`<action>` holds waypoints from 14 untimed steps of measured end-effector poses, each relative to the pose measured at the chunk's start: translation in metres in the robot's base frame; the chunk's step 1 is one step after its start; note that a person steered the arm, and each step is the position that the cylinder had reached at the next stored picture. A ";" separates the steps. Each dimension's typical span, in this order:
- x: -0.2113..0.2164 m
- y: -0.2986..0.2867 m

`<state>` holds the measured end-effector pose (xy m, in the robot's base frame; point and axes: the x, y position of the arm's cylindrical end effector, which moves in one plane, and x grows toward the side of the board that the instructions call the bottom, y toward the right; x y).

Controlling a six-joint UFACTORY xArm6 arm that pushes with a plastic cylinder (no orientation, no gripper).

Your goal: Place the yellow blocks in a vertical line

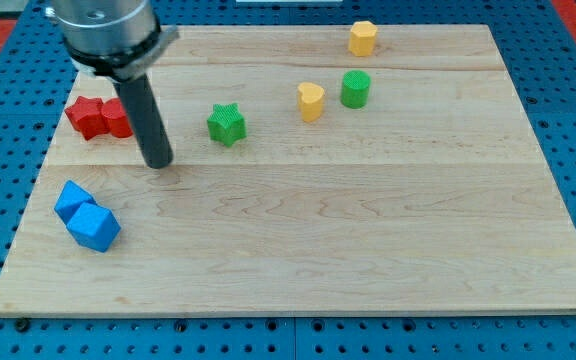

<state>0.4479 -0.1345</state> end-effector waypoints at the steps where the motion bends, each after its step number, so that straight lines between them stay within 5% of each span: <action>1: -0.001 0.079; 3: -0.095 0.209; 5: -0.137 0.120; 7: -0.081 0.148; 8: -0.110 0.187; 9: -0.069 0.216; 12: -0.082 0.133; 14: -0.040 0.158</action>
<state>0.4082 0.0239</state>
